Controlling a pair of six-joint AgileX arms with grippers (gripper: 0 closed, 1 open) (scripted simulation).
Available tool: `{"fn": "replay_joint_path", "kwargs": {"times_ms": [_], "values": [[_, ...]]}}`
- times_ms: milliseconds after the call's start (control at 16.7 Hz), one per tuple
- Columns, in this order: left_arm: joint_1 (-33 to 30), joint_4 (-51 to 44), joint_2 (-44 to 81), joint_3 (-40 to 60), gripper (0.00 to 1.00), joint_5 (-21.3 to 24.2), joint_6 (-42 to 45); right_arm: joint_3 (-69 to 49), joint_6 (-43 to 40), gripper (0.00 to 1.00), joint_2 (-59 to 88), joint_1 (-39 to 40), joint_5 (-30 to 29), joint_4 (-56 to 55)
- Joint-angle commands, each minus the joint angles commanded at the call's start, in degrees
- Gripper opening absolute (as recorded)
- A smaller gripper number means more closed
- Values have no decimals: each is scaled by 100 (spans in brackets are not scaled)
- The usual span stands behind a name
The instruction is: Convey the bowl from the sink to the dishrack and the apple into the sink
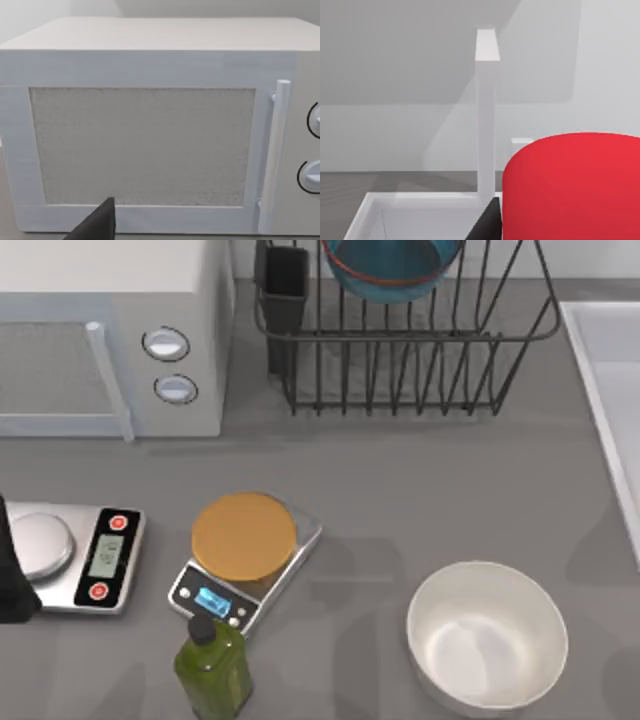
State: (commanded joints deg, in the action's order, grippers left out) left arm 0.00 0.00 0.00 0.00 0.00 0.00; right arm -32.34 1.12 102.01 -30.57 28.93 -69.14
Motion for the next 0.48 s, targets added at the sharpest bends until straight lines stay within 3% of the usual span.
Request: {"fn": "replay_joint_path", "kwargs": {"times_ms": [480], "values": [[0,0,0,0,100,0,0,355,-14,0,2274,14,-47,-2801]]}}
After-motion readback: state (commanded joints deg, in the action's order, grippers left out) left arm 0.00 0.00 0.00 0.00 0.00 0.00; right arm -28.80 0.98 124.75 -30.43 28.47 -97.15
